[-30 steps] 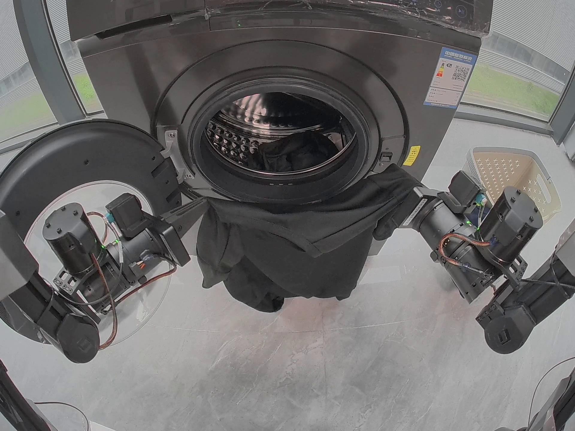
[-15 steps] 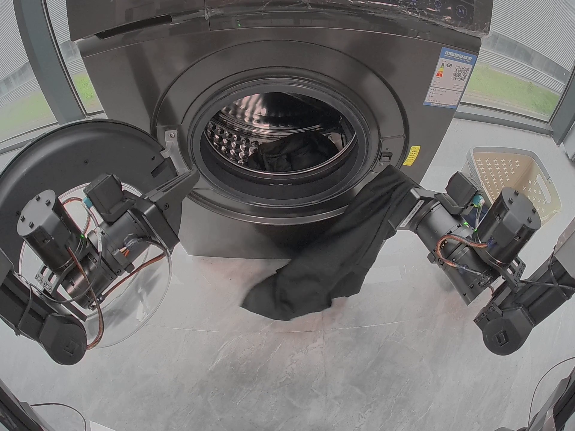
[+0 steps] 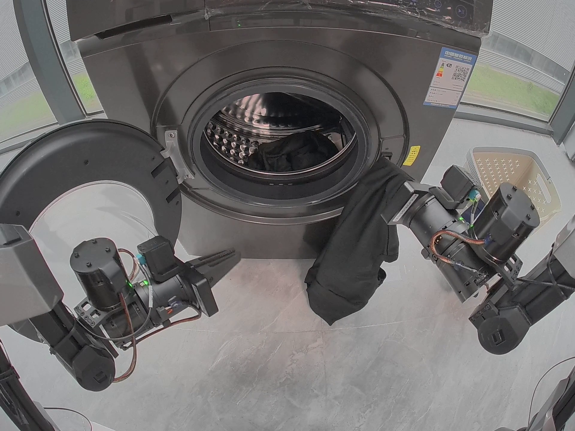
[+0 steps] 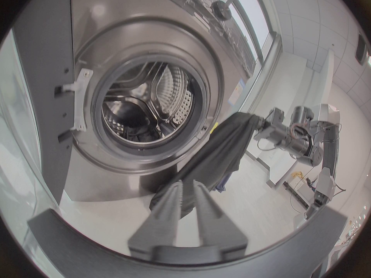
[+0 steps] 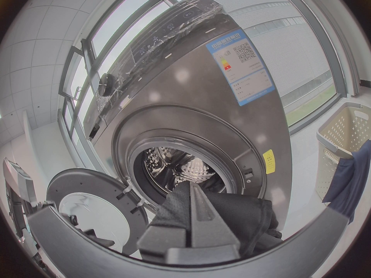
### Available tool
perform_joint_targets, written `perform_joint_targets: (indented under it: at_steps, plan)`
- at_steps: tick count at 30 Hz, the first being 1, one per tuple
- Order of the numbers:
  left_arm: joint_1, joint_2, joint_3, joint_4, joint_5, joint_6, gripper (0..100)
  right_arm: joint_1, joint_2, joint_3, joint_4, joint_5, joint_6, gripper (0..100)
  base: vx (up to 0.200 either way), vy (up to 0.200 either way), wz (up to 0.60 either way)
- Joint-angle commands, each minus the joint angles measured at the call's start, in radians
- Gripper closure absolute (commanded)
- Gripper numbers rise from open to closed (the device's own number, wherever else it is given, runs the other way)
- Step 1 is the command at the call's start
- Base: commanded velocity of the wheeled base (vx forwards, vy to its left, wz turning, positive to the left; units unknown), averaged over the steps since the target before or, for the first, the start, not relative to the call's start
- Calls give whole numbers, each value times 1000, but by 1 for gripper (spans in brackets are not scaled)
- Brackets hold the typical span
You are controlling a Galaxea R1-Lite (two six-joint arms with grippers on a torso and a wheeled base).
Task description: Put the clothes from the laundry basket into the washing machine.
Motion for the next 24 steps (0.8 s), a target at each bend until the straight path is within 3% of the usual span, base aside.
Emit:
perform_joint_targets:
  at_steps: [1,3,9,14,24]
  plan:
    - [-19,65,-1,-8,-2,2,0,7,41,-60,1,1,-2,100,0,0,0]
    - [-19,88,-22,-8,0,-4,0,8,72,-118,18,3,-7,100,0,0,0]
    - [-53,189,-84,-6,7,13,0,37,152,-313,101,7,-16,100,0,0,0]
    - [-88,301,-154,-8,11,33,0,59,179,-385,106,6,-19,100,0,0,0]
    - [-102,444,-297,-8,52,36,0,74,204,-454,146,1,-23,100,0,0,0]
